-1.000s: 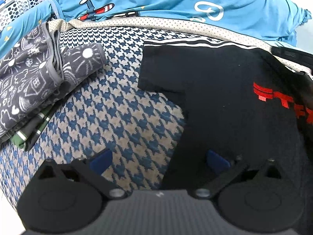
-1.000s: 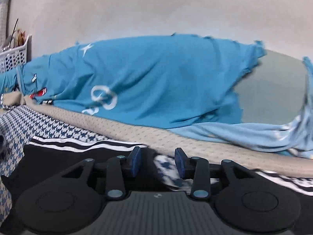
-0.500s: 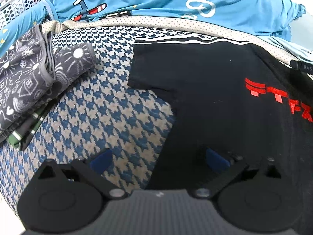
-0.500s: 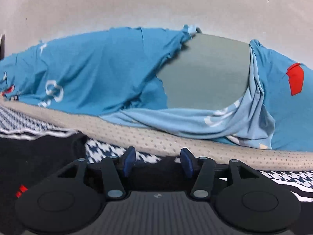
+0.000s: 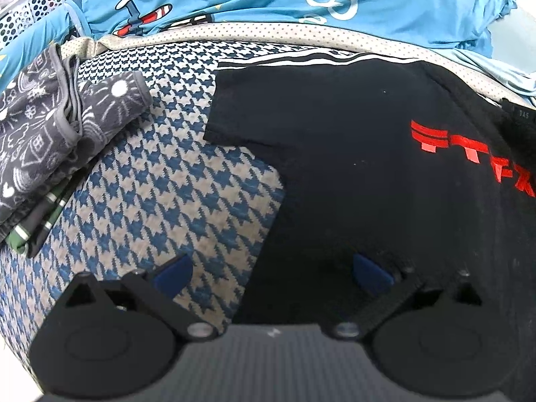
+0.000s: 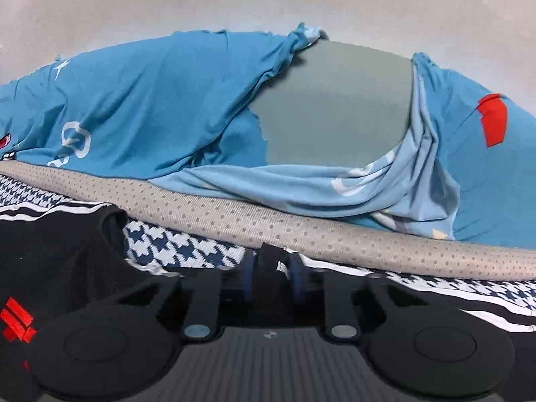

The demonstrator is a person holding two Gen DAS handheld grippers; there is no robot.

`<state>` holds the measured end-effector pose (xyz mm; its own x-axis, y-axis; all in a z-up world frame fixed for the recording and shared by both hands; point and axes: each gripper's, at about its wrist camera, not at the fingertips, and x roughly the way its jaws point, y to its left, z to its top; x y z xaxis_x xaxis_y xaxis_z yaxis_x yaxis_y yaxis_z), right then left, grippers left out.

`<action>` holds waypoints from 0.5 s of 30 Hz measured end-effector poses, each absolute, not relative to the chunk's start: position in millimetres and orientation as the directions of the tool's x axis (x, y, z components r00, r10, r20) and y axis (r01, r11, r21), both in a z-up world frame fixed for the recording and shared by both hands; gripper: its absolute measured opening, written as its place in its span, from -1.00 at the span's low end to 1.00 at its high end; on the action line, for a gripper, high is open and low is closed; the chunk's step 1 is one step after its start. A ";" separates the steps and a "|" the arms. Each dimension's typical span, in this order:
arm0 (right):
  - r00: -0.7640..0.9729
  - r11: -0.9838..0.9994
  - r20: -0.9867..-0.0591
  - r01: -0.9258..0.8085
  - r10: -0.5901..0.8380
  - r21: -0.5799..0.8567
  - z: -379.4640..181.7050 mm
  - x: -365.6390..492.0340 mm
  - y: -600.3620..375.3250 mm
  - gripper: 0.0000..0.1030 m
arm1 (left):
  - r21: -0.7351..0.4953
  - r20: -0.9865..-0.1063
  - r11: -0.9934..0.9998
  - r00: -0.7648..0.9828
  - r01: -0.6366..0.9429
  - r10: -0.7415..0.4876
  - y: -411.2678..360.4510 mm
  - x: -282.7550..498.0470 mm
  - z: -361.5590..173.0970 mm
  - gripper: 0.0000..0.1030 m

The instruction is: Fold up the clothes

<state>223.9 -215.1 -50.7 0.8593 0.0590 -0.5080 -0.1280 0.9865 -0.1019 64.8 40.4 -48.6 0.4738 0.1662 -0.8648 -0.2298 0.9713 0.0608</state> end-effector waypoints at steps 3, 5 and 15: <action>0.889 0.997 -0.458 -0.037 0.001 -0.071 -46.2 224.3 -218.2 -0.77 | 0.064 -0.865 0.971 0.473 -0.229 0.169 39.6 65.8 -49.6 1.00; 0.890 1.000 -0.456 0.000 -0.012 -0.025 -46.4 227.1 -221.2 -0.77 | 0.065 -0.865 0.971 0.472 -0.230 0.170 39.2 66.1 -50.0 1.00; 0.881 0.997 -0.469 0.076 -0.069 -0.005 -39.0 227.3 -222.4 -0.36 | 0.068 -0.864 0.973 0.475 -0.221 0.169 38.7 66.4 -47.7 1.00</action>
